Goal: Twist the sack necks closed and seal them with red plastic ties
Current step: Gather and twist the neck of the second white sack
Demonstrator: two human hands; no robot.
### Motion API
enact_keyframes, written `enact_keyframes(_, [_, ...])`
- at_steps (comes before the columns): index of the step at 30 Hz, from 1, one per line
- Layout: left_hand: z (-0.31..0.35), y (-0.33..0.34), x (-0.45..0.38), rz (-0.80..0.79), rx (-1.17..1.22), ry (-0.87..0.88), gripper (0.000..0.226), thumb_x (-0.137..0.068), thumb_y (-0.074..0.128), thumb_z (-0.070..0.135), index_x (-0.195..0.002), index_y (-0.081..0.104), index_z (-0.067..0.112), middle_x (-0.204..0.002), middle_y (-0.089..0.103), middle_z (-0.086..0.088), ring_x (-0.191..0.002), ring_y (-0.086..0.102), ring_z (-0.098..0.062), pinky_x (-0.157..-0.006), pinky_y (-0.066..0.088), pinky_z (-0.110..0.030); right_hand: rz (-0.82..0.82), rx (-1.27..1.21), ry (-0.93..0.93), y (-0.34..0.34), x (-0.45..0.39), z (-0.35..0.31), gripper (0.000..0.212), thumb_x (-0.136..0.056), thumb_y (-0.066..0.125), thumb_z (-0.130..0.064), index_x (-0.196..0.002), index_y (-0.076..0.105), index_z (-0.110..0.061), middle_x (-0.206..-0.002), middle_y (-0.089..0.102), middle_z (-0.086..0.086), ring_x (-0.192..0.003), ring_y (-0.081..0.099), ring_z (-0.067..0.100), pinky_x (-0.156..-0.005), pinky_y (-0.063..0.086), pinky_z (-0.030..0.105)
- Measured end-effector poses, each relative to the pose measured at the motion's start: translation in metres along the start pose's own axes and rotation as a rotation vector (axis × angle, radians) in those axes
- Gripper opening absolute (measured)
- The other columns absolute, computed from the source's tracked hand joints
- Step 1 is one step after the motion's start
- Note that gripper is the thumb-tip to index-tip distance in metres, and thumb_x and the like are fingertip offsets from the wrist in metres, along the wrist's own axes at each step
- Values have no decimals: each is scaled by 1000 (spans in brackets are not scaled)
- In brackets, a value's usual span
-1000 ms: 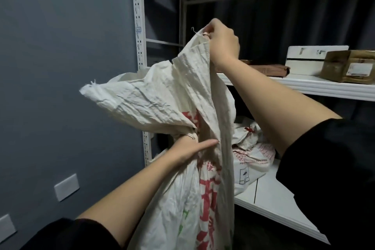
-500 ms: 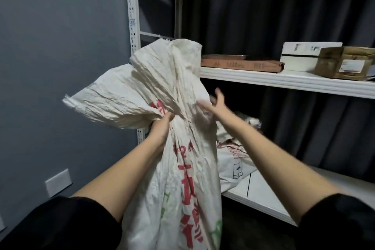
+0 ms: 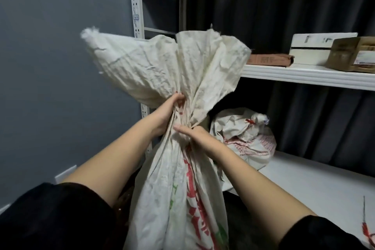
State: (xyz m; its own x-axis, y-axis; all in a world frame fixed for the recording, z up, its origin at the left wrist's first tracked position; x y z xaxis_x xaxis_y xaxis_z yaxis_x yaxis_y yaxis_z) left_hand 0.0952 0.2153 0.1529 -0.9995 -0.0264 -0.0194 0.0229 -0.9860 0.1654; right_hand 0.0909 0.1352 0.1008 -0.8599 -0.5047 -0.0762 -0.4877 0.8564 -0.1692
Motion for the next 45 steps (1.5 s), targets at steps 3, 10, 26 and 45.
enact_keyframes(3, [5, 6, -5, -36, -187, -15, 40, -79, 53, 43, -95, 69, 10, -94, 69, -18, -87, 64, -31, -93, 47, -39, 91, 98, -8, -8, -5, -5, 42, -74, 78, -29, -112, 67, -16, -109, 70, 0, -101, 65, 13, -93, 51, 30])
enact_keyframes(10, [-19, 8, 12, -225, -522, -44, 56, -71, 60, 64, -108, 65, 22, -116, 64, -2, -109, 57, -19, -103, 41, -38, 364, -46, 99, -26, 7, 5, 21, -85, 59, -20, -100, 66, -7, -93, 70, 6, -84, 65, 19, -73, 49, 27])
enact_keyframes(26, [-119, 9, 7, 301, -458, 89, 64, -58, 60, 33, -120, 59, 19, -111, 68, -6, -105, 63, -25, -93, 51, -40, 125, -63, 217, -25, 14, -2, 29, -91, 59, -25, -113, 63, -6, -103, 69, 7, -78, 63, 10, -64, 48, 18])
enact_keyframes(45, [-144, 28, 41, -466, -456, -391, 28, -83, 69, 14, -110, 62, 17, -100, 72, -8, -94, 68, -20, -87, 53, -32, 41, 1701, -1063, -15, 34, 2, 48, -72, 66, -17, -119, 57, -21, -151, 37, 8, -137, 37, 25, -109, 21, 47])
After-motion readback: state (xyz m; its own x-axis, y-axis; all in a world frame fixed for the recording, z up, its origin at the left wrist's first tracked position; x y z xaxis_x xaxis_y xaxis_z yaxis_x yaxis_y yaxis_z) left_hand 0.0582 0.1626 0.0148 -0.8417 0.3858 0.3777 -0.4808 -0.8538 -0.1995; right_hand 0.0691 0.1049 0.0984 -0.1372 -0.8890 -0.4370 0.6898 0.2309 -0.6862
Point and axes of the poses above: each hand's wrist, its own x-axis away from the middle knuckle, its own y-axis out of the palm, z = x × y, the point moved 8 cm from there along -x, towards the middle knuckle
